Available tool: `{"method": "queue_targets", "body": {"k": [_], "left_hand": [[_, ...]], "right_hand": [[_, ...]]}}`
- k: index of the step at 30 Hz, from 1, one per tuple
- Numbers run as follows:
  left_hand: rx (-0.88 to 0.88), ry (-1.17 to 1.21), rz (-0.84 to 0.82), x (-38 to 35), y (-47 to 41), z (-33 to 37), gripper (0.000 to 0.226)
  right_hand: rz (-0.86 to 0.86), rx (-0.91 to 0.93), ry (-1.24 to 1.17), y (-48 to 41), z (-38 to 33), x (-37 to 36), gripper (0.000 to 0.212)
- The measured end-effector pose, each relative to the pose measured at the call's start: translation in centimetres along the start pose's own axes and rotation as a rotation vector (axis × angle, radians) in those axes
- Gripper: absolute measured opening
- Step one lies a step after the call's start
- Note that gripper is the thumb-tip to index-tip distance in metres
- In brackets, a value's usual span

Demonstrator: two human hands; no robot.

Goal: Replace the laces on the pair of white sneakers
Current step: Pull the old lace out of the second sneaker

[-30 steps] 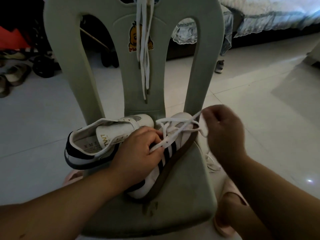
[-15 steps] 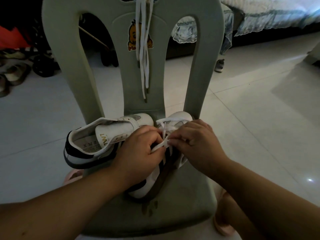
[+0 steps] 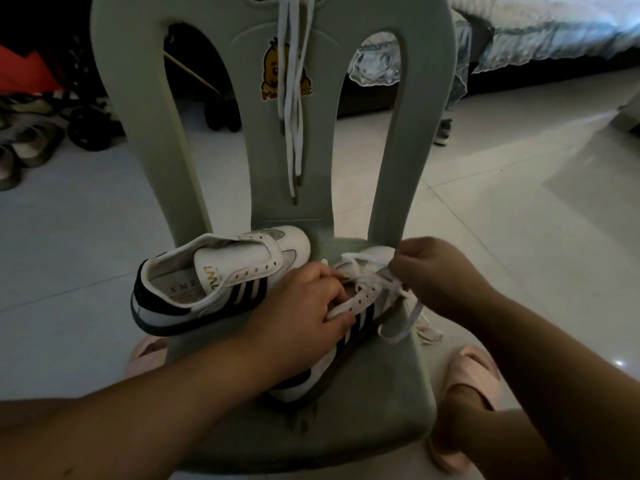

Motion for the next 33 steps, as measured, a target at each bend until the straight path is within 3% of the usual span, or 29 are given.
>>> {"method": "queue_targets", "body": {"k": [4,9,14,17,20,22,25,27,28,30,33], "left_hand": [[0.066,0.009,-0.084,0.0,-0.6,0.3,0.016],[0.12,0.071,-0.045,1.1,-1.3,-0.9,0.016],[0.164,-0.044,-0.101,0.9,-1.5,-2.1,0.033],[0.15,-0.106,-0.095,1.1,-1.7,-2.2,0.022],[0.13,-0.175,-0.086,1.3,-1.8,-2.1,0.023],[0.143,-0.202,-0.055,1.6,-1.9,-2.2,0.026],[0.155,-0.259,0.011,2.4,-2.0,-2.5,0.028],[0.135,-0.269,0.068,2.9,-1.9,-2.5,0.03],[0.124,-0.266,0.096,3.1,-1.8,-2.5,0.031],[0.082,-0.266,0.147,3.3,-1.5,-2.4,0.035],[-0.01,-0.3,0.204,3.3,-1.1,-2.0,0.047]], "right_hand": [[-0.063,0.03,0.204,-0.4,0.2,-1.0,0.02],[-0.111,0.082,0.351,-0.7,0.3,-1.4,0.011],[-0.184,0.041,0.066,-0.2,-0.8,-0.2,0.024],[-0.303,0.044,0.135,0.4,-1.2,0.5,0.026],[-0.242,0.089,0.141,0.8,-1.7,1.4,0.022],[-0.248,0.116,0.012,1.3,-2.3,2.2,0.018],[-0.496,0.098,-0.145,2.6,-2.9,2.9,0.015],[-0.588,0.078,-0.011,3.3,-2.5,2.4,0.014],[-0.546,0.072,0.084,3.2,-2.2,2.0,0.013],[-0.302,0.085,0.233,2.4,-1.8,1.5,0.015],[0.016,0.111,0.141,1.1,-1.9,0.5,0.021]]}}
Point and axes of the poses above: each hand's wrist, its own y-axis away from the middle knuckle, its own x-axis out of the back of the hand, z = x × y, the point moved 3 cm from there along -y, towards the middle knuckle, and after that the axes turned 4 degrees about -z, right-handed, at the moved point
